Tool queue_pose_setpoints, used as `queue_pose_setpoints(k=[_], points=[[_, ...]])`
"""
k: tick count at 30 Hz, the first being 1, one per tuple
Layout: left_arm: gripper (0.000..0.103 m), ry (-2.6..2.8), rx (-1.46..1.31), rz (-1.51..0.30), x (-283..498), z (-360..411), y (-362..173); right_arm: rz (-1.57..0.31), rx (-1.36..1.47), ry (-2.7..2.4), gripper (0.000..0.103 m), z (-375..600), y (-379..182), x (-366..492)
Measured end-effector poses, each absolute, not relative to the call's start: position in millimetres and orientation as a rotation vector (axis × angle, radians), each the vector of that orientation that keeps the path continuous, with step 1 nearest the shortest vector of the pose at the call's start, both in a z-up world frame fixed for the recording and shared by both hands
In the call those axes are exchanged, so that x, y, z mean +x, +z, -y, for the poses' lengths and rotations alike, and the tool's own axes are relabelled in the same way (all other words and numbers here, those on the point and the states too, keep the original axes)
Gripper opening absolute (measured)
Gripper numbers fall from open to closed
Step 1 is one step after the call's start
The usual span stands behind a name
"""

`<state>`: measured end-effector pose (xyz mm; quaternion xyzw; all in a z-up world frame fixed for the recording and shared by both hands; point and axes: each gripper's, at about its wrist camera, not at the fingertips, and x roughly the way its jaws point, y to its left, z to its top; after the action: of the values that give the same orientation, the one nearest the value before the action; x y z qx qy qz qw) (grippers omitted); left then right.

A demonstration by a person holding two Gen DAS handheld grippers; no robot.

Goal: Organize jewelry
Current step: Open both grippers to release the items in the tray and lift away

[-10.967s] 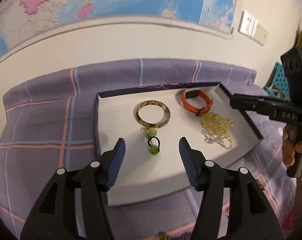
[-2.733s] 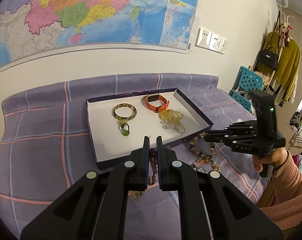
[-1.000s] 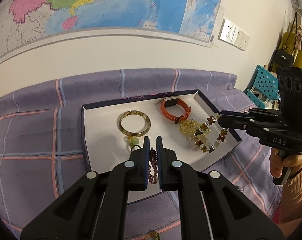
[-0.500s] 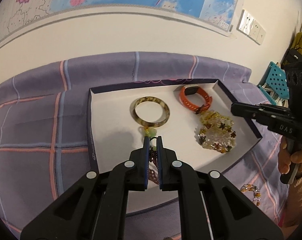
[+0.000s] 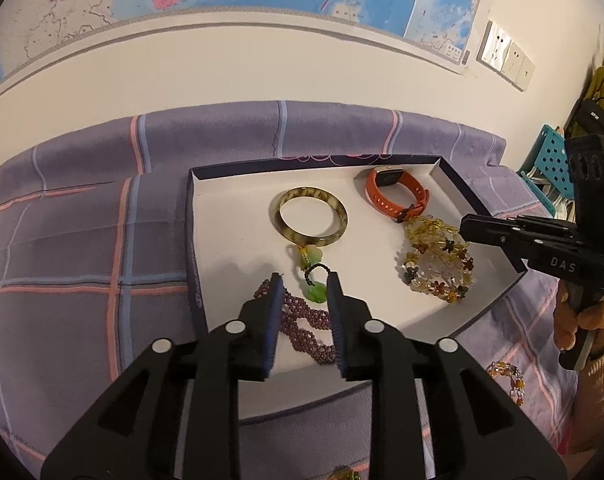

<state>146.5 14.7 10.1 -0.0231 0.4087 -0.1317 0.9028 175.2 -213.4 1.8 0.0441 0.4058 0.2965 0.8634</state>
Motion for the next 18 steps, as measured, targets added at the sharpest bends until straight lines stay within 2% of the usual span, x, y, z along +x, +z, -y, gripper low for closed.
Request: queue_pose_setpoints(k=[3, 7, 10, 12, 15, 18], points=[[0.028, -0.272, -0.055, -0.829, 138, -18, 15, -0.846, 0.095, 0.618, 0.006, 215, 3, 172], [0.038, -0.258, -0.048, -0.805, 126, -20, 20, -0.836, 0.098, 0.618, 0.02, 217, 5, 165], [0.045, -0.246, -0.05, -0.787, 114, -20, 24, -0.83, 0.105, 0.619, 0.021, 219, 7, 157], [0.049, -0.237, -0.058, -0.768, 104, -22, 27, -0.823, 0.107, 0.62, 0.025, 222, 9, 150], [0.052, -0.23, -0.061, -0.748, 89, -25, 31, -0.808, 0.101, 0.621, 0.042, 225, 13, 136], [0.052, -0.228, -0.044, -0.737, 75, -25, 31, -0.799, 0.094, 0.633, 0.045, 228, 16, 122]])
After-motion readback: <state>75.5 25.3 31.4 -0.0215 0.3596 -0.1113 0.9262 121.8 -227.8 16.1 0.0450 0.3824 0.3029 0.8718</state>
